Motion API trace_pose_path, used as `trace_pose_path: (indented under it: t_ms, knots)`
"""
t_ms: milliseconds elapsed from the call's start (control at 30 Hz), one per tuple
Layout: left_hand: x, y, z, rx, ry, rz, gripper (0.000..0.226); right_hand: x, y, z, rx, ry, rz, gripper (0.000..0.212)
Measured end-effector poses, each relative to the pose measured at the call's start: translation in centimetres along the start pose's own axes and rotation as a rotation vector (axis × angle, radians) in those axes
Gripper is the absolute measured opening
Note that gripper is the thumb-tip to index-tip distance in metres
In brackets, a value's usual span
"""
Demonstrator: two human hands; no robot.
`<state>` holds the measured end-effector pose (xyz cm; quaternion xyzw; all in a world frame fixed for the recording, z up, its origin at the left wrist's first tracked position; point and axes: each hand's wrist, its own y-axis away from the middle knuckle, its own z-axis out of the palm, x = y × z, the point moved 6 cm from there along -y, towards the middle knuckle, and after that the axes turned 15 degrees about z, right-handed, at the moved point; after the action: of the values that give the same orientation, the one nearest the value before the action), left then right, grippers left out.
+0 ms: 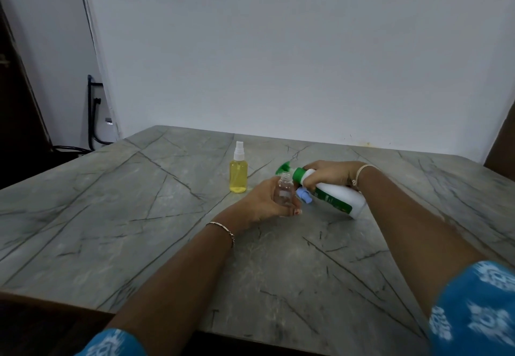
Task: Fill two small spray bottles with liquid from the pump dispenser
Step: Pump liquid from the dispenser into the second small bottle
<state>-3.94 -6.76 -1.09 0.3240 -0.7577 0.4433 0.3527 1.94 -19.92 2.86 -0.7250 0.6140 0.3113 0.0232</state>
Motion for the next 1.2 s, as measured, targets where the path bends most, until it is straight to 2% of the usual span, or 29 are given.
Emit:
trace_pose_path:
  t_ms: [200,333,433,533,700,800,1033,1200]
  knots:
    - [1.0,0.8,0.3,-0.144,0.115,-0.083,0.04,-2.1,-0.5,0.1,-0.052,-0.169,-0.033,0.039]
    - [1.9,1.5,1.4,-0.27,0.2,-0.104,0.038,-3.2,-1.2,1.1,-0.233,-0.338,-0.068,0.056]
    - [2.2,1.9,1.8,-0.347,0.167,-0.102,0.034,-4.4,-1.2,2.0,-0.349,-0.424,-0.093,0.061]
    - [2.2,2.0,1.7,-0.349,0.17,-0.112,0.034,-5.3,-1.4,2.5,-0.372,-0.423,-0.109,0.065]
    - [2.1,1.9,1.5,-0.343,0.145,-0.129,0.033,-6.3,-1.1,2.9,-0.409,-0.456,-0.113,0.057]
    - [2.1,2.0,1.5,-0.353,0.168,-0.164,0.033,-6.3,-1.2,3.0,-0.434,-0.48,-0.107,0.063]
    - [2.3,1.9,1.2,-0.318,0.201,-0.139,0.034,-5.6,-1.3,2.3,-0.41,-0.649,-0.167,0.044]
    - [2.0,1.7,1.0,-0.256,0.235,-0.135,0.039,-4.0,-1.0,0.6,-0.215,-0.743,-0.233,0.048]
